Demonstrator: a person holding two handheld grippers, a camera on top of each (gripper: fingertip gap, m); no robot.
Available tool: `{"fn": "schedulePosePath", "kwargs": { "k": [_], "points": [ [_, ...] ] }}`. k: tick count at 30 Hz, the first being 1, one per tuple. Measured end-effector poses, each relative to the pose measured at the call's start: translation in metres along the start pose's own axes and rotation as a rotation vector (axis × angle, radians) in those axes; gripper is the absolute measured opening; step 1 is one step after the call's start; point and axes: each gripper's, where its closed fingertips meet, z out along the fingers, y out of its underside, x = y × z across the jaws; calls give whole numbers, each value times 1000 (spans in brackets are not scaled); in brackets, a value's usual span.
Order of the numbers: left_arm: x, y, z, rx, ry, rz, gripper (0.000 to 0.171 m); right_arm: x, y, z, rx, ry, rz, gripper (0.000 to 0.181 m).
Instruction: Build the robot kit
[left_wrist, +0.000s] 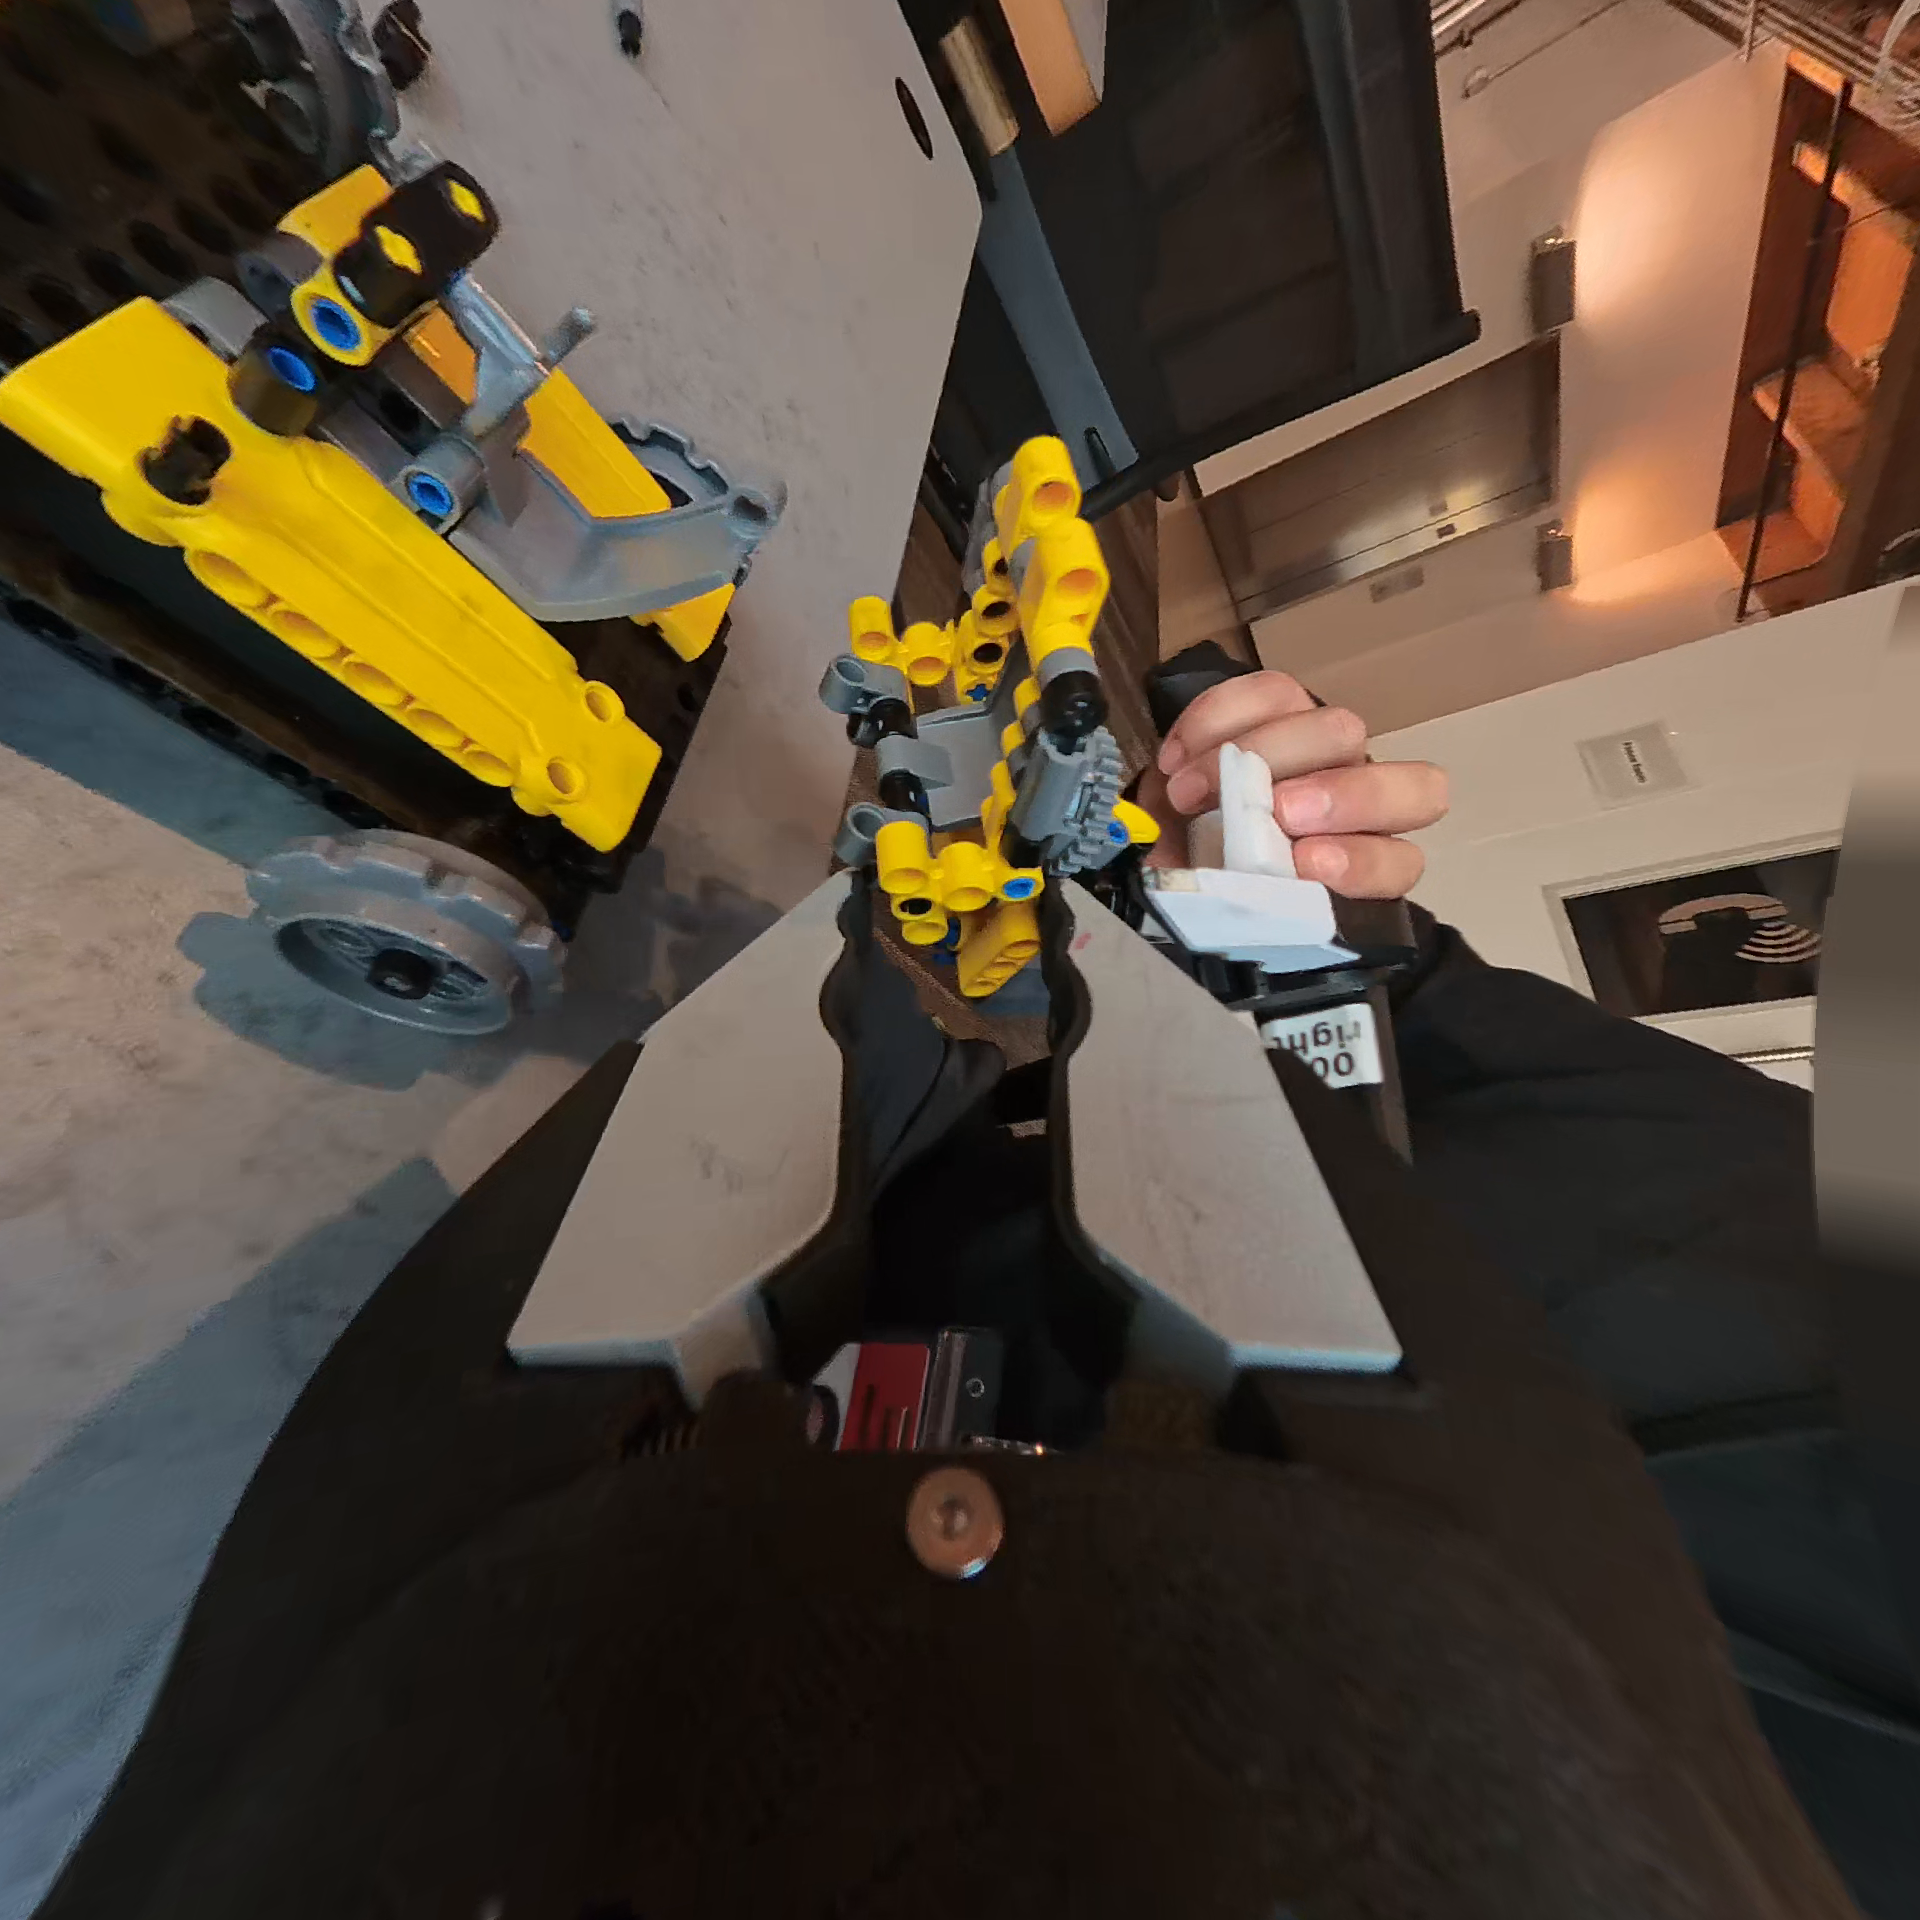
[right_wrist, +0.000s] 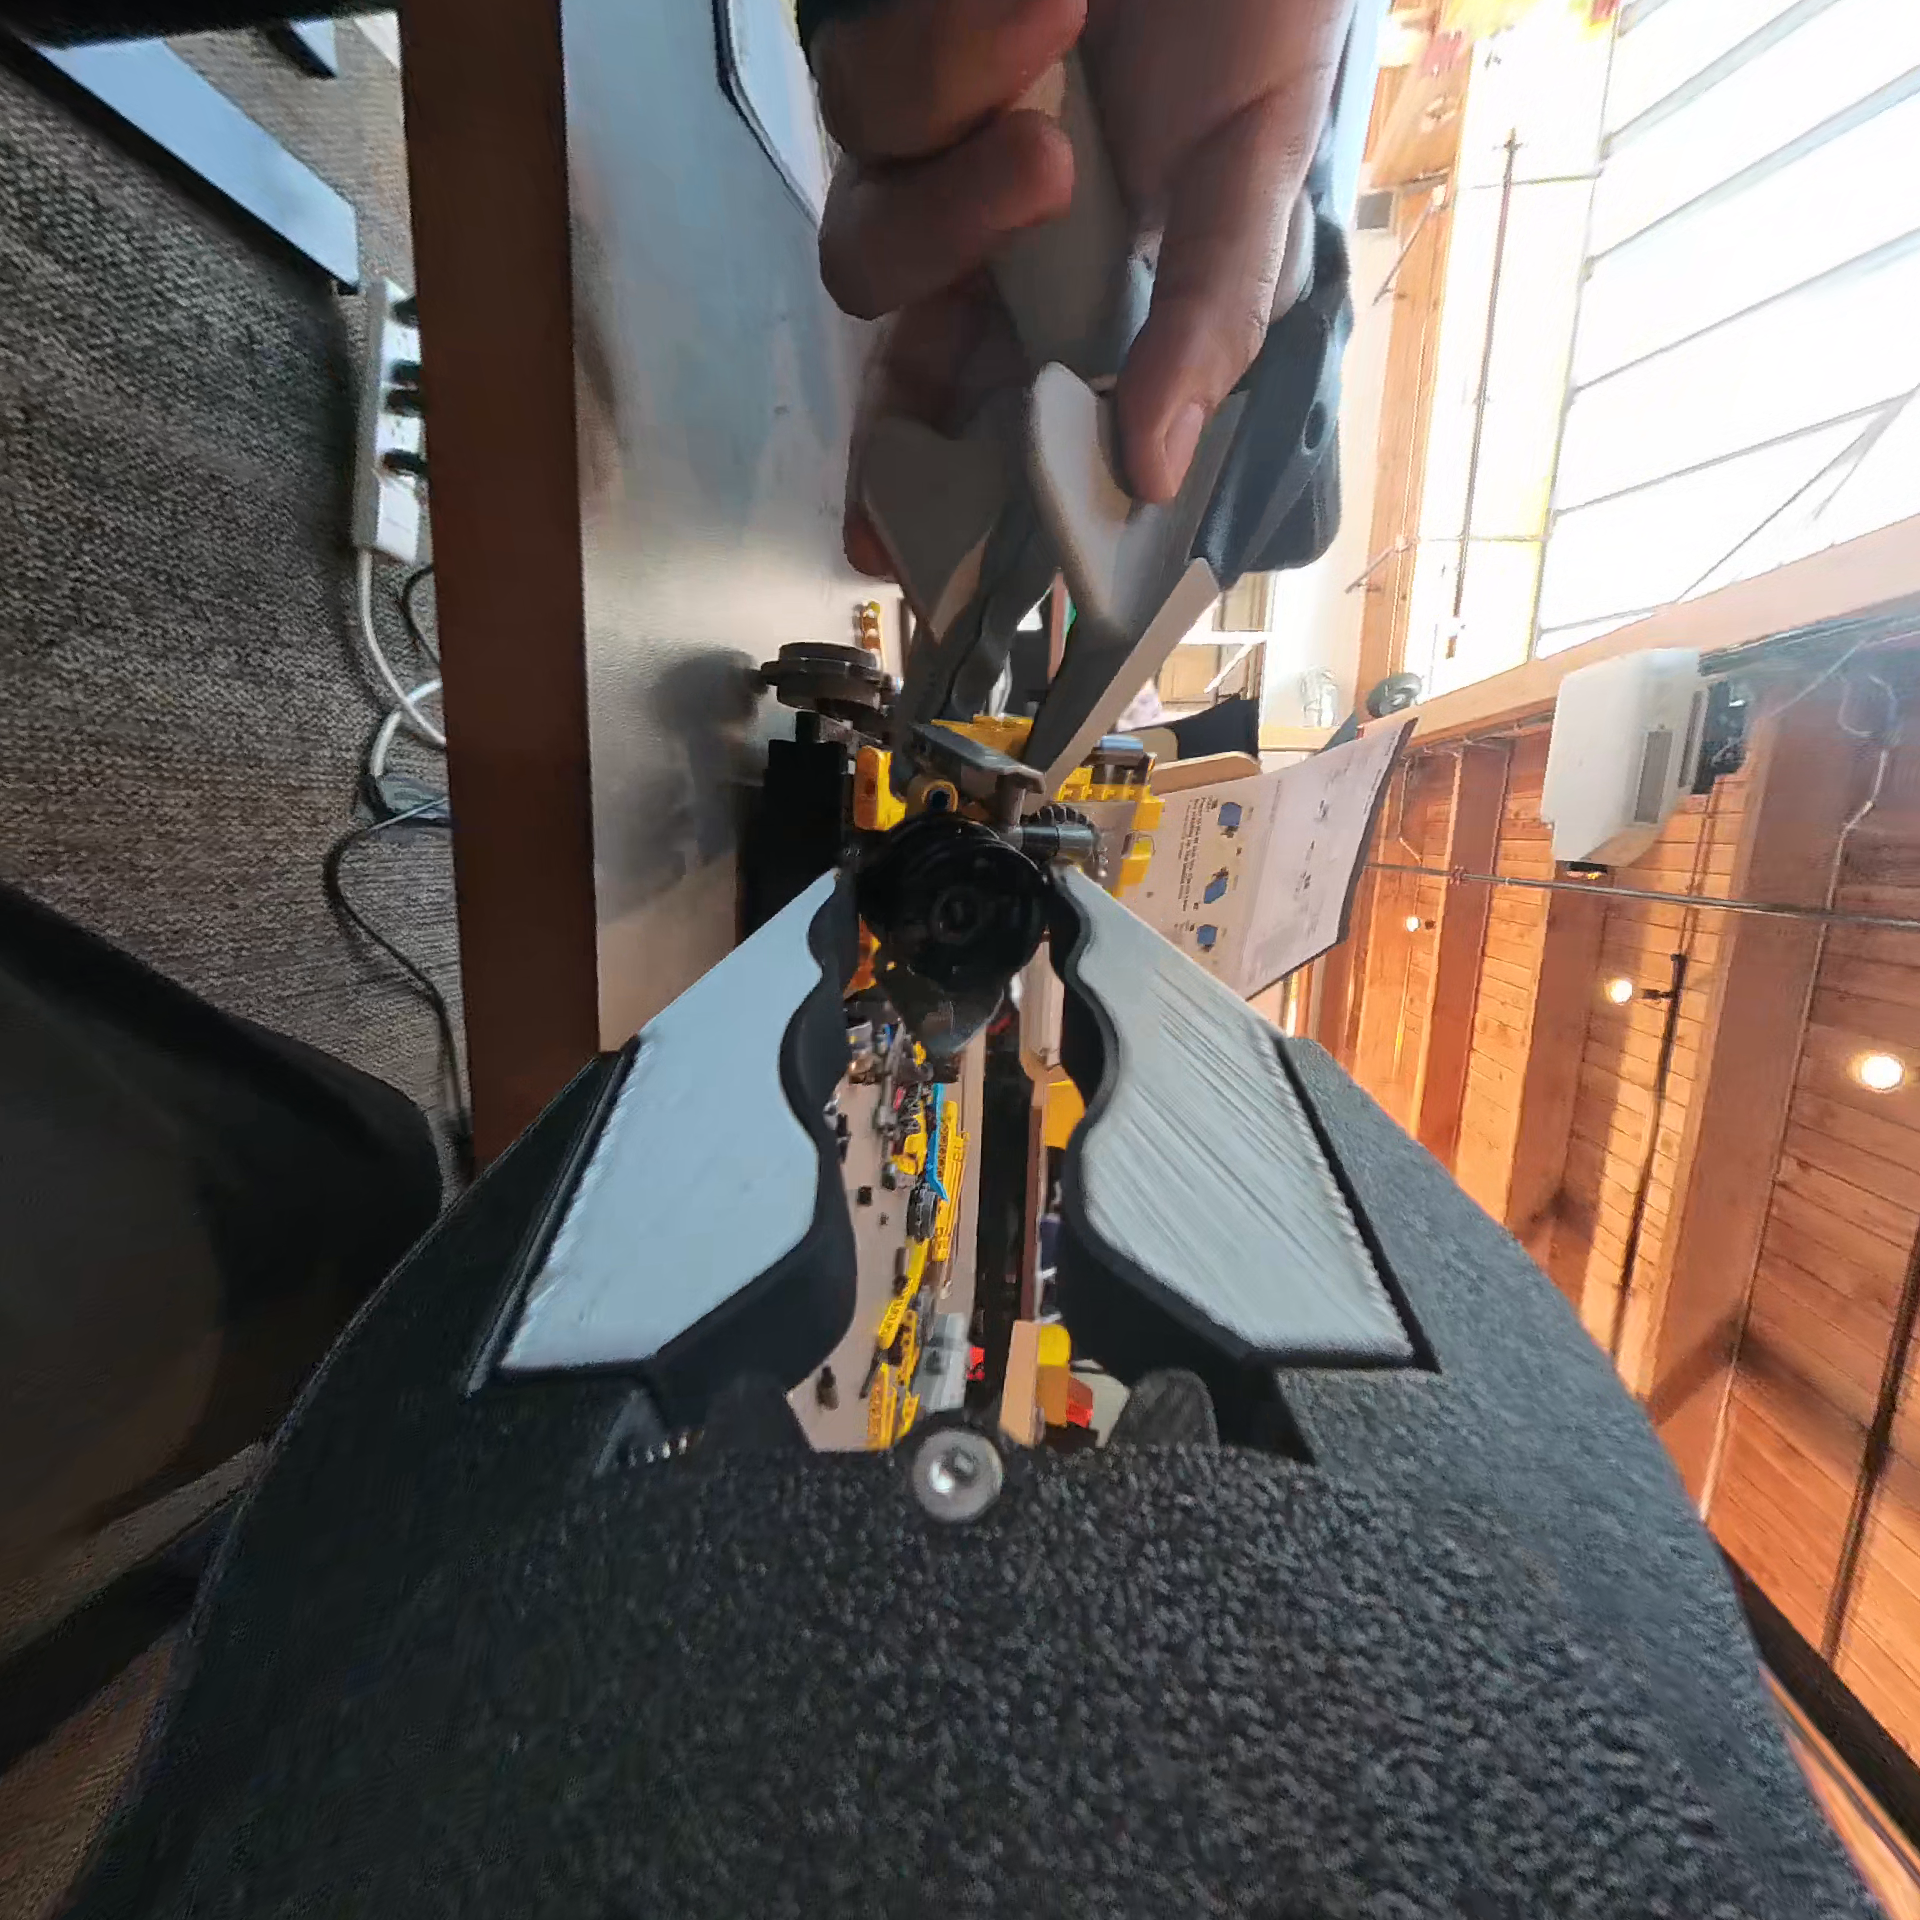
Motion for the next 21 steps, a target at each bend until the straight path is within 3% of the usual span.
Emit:
{"fn": "schedulePosePath", "kwargs": {
  "k": [5,11,16,21],
  "points": [
    [1,-1,-2,13,-12,23,29,0,7,-1,-8,-52,108,33],
    [-6,0,-4,13,-51,35,29,-9,7,1,5,-110,78,35],
    [-2,0,-5,47,-24,28,29,-9,12,-8,38,-174,325,35],
    [-1,4,0,18,3,-2,29,-6,2,-5,42,-113,147,35]
  ]
}}
